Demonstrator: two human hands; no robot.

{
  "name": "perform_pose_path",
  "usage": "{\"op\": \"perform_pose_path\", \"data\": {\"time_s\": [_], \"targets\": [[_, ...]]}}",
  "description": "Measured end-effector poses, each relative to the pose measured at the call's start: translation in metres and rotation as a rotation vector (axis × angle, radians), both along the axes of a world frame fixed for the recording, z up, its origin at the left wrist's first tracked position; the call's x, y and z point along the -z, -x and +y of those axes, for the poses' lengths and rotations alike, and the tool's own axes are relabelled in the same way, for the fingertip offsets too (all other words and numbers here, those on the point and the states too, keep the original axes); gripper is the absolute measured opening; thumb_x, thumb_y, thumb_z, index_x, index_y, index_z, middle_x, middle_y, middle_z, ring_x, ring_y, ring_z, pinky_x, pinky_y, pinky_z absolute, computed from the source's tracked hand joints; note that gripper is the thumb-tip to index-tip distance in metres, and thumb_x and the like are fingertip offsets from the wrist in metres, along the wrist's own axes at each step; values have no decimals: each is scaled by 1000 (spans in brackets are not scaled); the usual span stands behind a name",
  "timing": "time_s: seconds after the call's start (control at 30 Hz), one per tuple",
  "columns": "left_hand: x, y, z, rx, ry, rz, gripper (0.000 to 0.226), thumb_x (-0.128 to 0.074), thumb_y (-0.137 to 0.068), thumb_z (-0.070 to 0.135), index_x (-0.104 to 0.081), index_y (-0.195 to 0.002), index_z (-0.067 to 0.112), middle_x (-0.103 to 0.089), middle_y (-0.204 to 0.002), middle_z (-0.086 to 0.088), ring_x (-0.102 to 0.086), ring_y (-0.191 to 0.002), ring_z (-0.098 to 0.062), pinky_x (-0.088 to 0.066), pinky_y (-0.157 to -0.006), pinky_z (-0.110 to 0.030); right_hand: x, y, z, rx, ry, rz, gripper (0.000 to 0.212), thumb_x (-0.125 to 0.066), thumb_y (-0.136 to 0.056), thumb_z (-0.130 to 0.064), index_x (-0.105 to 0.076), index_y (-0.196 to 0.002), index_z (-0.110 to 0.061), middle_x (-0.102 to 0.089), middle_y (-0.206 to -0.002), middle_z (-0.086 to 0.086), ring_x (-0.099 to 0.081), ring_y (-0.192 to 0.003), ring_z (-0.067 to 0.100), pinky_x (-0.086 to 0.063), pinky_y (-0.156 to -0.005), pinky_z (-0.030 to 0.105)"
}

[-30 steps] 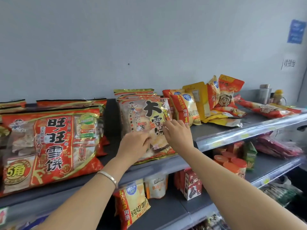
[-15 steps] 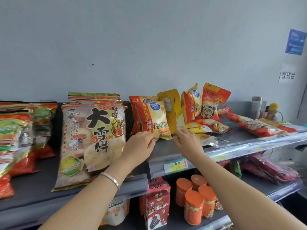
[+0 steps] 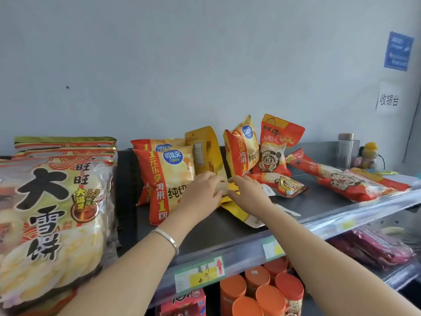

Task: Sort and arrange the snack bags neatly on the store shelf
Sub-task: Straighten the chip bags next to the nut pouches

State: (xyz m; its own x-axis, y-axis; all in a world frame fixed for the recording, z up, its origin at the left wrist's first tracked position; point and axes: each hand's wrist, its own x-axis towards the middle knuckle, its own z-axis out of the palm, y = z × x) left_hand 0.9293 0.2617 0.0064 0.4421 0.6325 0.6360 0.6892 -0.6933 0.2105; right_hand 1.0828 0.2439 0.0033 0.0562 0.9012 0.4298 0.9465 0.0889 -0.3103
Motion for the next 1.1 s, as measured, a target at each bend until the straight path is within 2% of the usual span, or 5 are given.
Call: {"op": "perform_pose_path", "data": {"time_s": [0.3, 0.47, 0.6, 0.83, 1.1], "targets": [[-30, -77, 50, 128, 149, -185, 55, -53, -95, 21, -31, -145, 16, -35, -142, -5, -38, -131, -19, -36, -98, -23, -28, -63, 51, 105, 31, 38, 53, -50, -94, -37, -36, -144, -21, -46, -137, 10, -52, -115, 31, -49, -88, 41], [-42, -116, 75, 88, 338, -533, 86, -63, -89, 17, -4, -152, 18, -27, -143, -11, -38, -130, -21, -35, -91, -18, -36, -93, 82, 128, -22, 90, 60, -52, -94, -32, -29, -148, -18, -42, -143, 14, -47, -125, 34, -47, -92, 43], [-49, -138, 102, -48, 572, -868, 100, -72, -82, 23, -1, -151, 18, -20, -150, -13, -34, -135, -29, -39, -103, -40, -35, -109, 105, 102, -86, 138, 65, -51, -96, -32, -20, -151, -15, -31, -149, 15, -37, -133, 39, -41, -100, 47], [-60, -173, 140, -115, 505, -1199, 104, -83, -63, 37, -20, -146, 28, -44, -138, -7, -49, -123, -31, -43, -100, -54, -17, -127, 130, -96, -152, 346, 67, -43, -98, -22, -7, -153, -14, -16, -158, 15, -18, -146, 31, -26, -112, 44], [-57, -200, 143, -158, 335, -1290, 62, -76, -77, 32, -43, -128, 20, -59, -120, 0, -59, -106, -19, -50, -89, -36, 6, -135, 143, -279, -151, 424, 73, -48, -97, -30, -5, -154, -14, -13, -160, 11, -17, -146, 31, -26, -114, 42]]}}
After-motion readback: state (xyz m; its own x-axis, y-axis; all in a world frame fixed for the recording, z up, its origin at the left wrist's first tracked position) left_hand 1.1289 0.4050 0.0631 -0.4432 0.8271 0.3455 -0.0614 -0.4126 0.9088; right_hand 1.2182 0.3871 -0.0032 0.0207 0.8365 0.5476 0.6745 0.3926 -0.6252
